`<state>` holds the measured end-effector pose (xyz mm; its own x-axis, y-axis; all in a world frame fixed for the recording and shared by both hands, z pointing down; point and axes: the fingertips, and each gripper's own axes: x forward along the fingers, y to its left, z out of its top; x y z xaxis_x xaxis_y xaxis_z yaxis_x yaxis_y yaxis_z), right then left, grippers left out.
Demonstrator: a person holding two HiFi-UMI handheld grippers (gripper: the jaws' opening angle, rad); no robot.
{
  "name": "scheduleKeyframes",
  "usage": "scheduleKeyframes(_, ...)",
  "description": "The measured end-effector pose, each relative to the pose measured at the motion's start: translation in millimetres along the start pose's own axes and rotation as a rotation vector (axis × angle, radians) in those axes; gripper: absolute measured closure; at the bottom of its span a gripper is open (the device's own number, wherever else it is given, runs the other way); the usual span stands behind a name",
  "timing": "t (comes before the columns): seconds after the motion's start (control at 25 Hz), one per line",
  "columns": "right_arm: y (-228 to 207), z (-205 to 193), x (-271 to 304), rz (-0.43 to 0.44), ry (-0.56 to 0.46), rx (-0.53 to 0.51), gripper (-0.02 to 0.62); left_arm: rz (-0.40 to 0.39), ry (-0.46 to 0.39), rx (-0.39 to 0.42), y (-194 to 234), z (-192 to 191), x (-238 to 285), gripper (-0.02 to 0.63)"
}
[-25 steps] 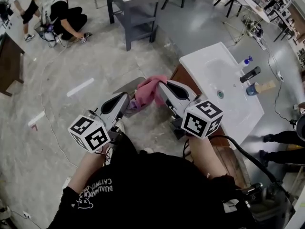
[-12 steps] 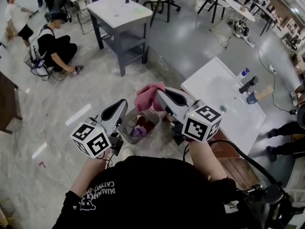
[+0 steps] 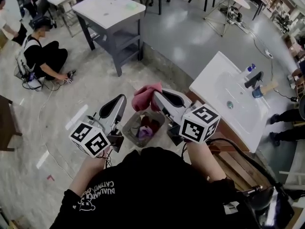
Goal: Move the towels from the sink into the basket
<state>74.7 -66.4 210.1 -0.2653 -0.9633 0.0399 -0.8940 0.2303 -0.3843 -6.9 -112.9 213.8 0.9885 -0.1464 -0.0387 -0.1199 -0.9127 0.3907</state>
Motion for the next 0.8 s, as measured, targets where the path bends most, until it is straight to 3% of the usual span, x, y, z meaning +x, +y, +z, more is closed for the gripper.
scheduleKeyframes(0.24,-18,-20,47,-0.047,0.095,0.03,0.572,0.033,0.05,-0.053,52,-5,4,0.603)
scheduleKeyframes(0.56,-43,-48,75,0.016,0.224,0.068,0.572,0.066,0.115,-0.127,73,-33,19,0.601)
scheduleKeyframes(0.8,-71,-86,87,0.109,0.348,0.097,0.572,0.049,0.106,-0.208,73,-68,40,0.601)
